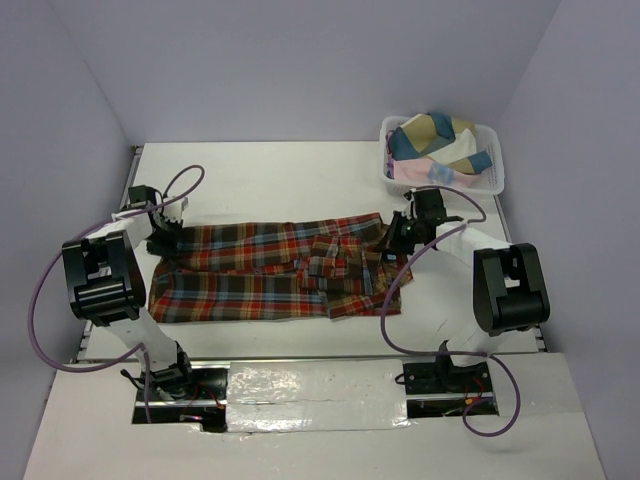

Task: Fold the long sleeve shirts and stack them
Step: Fold the shirt

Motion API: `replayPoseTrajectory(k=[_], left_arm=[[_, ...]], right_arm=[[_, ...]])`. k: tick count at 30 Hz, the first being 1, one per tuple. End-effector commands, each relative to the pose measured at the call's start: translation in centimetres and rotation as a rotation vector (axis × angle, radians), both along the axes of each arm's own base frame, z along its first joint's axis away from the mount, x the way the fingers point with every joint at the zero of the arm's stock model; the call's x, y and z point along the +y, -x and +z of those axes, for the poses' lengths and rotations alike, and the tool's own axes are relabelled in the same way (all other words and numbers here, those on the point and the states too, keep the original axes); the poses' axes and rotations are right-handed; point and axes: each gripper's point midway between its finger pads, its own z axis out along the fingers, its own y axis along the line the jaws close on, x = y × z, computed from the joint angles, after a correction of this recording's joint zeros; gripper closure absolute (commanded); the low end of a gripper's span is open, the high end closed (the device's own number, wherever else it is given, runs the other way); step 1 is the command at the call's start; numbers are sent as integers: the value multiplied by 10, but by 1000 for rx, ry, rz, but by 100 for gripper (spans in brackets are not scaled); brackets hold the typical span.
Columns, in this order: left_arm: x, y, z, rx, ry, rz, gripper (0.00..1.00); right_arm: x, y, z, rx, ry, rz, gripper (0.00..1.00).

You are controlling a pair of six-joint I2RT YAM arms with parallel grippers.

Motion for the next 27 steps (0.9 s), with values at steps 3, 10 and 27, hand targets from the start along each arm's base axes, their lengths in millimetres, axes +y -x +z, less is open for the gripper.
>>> replayPoseTrajectory(k=[3, 10, 27], left_arm=[[13, 10, -19, 60, -50, 1, 100], [-7, 2, 8, 14, 46, -89, 53], [17, -67, 57, -121, 55, -49, 25]], right_arm=[[-21, 3, -9, 10, 79, -39, 100], [-21, 1, 3, -31, 114, 64, 52], [-7, -93, 37, -198, 267, -50, 49]])
